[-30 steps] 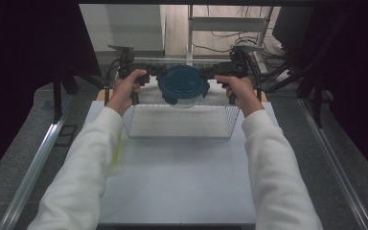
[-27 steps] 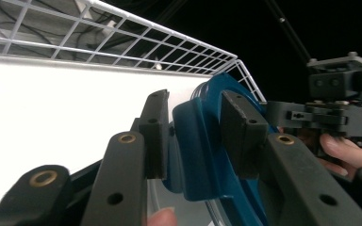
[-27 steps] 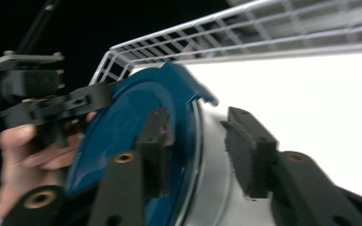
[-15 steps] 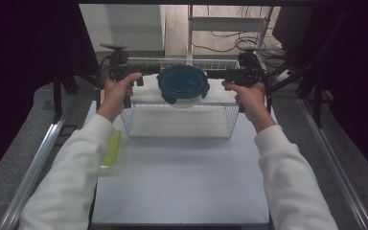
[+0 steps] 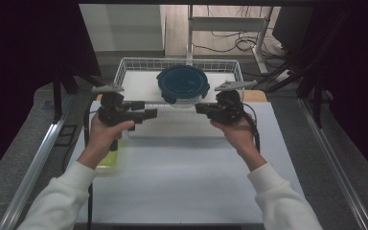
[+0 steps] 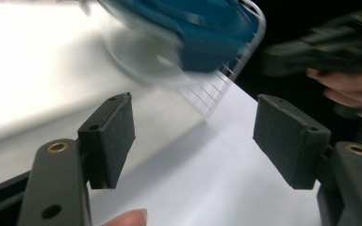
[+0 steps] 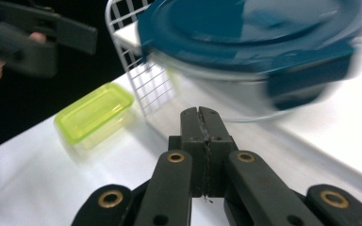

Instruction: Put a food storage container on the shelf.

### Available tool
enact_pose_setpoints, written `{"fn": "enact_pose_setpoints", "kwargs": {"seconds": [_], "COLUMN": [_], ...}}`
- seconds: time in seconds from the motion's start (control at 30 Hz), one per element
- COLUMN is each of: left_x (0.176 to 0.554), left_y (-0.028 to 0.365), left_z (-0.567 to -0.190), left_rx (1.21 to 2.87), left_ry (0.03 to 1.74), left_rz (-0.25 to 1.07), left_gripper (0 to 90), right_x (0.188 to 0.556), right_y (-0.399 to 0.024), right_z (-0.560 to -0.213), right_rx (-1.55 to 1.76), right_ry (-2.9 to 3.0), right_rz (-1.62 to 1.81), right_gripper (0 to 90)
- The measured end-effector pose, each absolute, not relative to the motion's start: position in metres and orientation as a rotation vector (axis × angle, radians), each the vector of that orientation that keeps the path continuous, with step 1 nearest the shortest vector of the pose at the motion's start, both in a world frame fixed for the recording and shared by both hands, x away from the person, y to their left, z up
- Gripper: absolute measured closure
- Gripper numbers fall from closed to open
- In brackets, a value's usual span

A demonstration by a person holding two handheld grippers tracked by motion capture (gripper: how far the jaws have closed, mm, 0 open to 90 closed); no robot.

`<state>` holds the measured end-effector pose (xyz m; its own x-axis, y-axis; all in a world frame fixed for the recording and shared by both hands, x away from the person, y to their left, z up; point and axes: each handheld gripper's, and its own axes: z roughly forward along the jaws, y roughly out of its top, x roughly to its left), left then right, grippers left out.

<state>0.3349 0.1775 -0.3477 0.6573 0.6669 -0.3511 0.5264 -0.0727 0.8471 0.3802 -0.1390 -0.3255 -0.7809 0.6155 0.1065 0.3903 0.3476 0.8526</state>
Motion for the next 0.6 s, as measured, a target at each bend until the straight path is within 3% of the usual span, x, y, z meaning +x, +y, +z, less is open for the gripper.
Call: {"fn": "enact_pose_setpoints", "kwargs": {"seconds": [0.3, 0.6], "left_x": [0.291, 0.280], "left_y": [0.176, 0.173], "left_z": [-0.390, -0.413], "left_rx": [1.786, 1.849], "left_ry": [0.960, 0.960], "left_rz": [0.132, 0.107], "left_gripper": [29.2, 28.4], "right_x": [0.381, 0.387], "right_y": [-0.094, -0.072], "right_z": [-0.342, -0.344], "right_rx": [0.853, 0.850], "right_ry": [2.411, 2.392], "right_rz": [1.406, 1.364], "right_gripper": [88.9, 88.9]}}
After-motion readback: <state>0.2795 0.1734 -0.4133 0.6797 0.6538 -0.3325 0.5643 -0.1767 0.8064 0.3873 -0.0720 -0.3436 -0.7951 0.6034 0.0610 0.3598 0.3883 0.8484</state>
